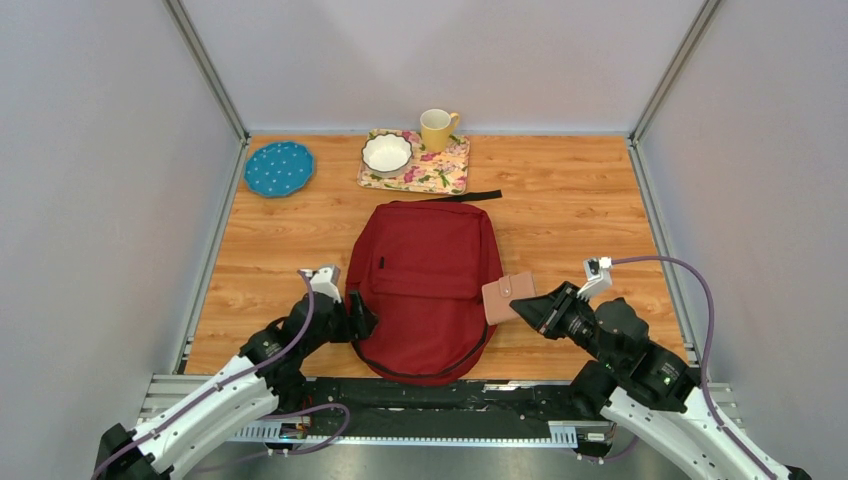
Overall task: Pack the student bag
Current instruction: Adjust the student bag at the center of the board.
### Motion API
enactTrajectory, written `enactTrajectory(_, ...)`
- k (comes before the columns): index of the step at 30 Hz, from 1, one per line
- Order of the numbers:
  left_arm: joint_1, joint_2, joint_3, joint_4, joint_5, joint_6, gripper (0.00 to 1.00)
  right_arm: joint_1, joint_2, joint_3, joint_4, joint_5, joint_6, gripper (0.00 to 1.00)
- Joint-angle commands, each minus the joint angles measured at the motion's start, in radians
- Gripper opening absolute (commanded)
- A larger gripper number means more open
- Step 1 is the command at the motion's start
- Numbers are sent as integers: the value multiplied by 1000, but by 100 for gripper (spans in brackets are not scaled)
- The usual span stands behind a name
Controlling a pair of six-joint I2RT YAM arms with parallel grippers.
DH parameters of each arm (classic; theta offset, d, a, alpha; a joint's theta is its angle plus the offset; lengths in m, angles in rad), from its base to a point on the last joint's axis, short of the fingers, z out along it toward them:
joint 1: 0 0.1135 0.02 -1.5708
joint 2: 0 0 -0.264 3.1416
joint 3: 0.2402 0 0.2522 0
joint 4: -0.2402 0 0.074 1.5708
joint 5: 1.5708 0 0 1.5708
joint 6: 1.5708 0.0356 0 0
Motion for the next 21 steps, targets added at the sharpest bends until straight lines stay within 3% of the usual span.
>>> enactTrajectory(1,0,20,-127,267,249,-147,86,3,-19,15,56,28,-5,0)
enactTrajectory(5,-38,22,-197,453,285,-193,86,1,-34,1,46,36,6,0)
enactTrajectory(12,-167,164,-86,464,313,-113,86,1,-38,1,20,79,5,0)
enactTrajectory(15,-263,178,69,176,90,-49,86,1,-38,35,-20,122,-17,0)
enactTrajectory(17,-270,133,144,49,-55,-17,86,1,-39,66,-45,154,-29,0)
enactTrajectory(21,-267,50,272,-27,-221,153,86,3,-48,98,-94,178,-58,0)
